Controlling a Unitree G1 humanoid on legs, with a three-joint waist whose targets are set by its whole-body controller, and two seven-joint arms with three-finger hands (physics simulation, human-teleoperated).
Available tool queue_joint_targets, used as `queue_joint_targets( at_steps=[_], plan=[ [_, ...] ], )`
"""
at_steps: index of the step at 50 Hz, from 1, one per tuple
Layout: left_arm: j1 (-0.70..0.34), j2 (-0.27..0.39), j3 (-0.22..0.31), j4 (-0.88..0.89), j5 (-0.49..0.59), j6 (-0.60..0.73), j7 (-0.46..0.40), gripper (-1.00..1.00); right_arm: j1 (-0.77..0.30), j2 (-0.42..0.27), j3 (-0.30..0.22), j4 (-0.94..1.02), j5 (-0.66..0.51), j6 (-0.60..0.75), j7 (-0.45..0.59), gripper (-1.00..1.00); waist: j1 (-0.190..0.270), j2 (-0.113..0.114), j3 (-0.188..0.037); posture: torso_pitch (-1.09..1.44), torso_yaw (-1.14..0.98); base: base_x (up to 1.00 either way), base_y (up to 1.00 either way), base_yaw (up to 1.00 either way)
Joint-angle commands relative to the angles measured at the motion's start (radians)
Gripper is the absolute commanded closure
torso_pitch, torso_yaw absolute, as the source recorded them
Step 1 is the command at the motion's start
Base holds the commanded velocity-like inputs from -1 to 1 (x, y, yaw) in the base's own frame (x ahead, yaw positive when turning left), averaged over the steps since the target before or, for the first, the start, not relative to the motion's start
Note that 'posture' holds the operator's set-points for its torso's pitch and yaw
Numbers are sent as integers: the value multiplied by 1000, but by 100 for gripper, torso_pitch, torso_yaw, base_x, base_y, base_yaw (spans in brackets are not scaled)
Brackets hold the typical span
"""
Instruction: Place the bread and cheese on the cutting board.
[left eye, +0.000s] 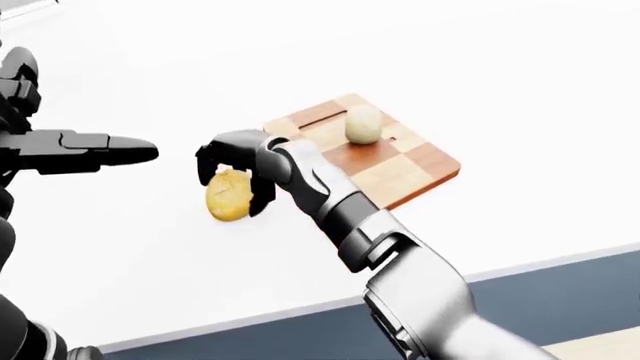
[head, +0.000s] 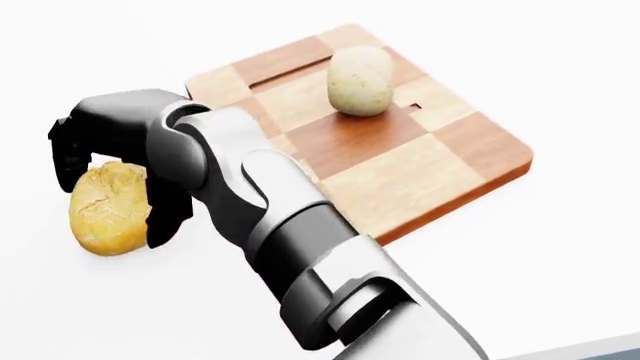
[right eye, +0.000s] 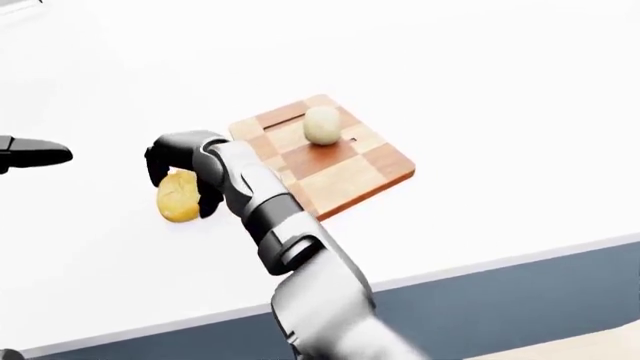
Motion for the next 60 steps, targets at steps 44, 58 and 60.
queue_joint_targets(
  at_steps=[44, 58, 60],
  plan=[
    [-33, 10, -17, 6, 10, -40, 17, -100, -109, -285, -73, -181, 55, 80, 108, 73, -1, -22, -9, 0, 0, 0, 0, 0],
    [-37, 7, -23, 11, 24, -45, 9, -100, -23, -325, -76, -252, 15, 75, 148, 73, 2, -28, -12, 0, 0, 0, 0, 0],
    [-39, 6, -25, 13, 26, -45, 9, -100, -14, -340, -79, -261, 8, 74, 157, 72, 2, -30, -11, 0, 0, 0, 0, 0]
  ],
)
